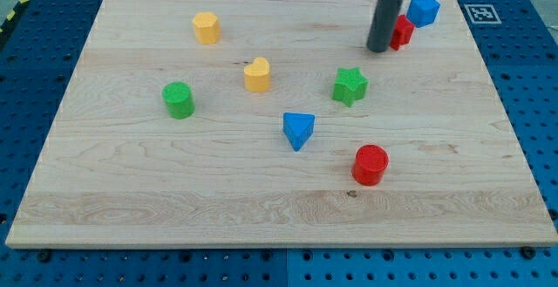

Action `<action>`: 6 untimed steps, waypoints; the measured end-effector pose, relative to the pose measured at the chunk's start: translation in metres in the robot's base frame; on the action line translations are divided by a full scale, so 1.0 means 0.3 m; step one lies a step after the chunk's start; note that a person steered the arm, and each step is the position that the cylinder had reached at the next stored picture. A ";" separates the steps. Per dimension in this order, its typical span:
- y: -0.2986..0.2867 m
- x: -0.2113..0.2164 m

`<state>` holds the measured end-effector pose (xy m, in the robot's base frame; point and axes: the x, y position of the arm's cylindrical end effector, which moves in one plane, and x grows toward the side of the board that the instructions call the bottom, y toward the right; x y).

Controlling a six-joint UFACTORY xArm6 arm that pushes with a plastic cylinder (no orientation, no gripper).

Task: Move the red star to the bottom of the blue cube

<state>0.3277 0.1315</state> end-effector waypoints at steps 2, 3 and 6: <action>0.012 -0.082; 0.087 -0.079; 0.165 -0.064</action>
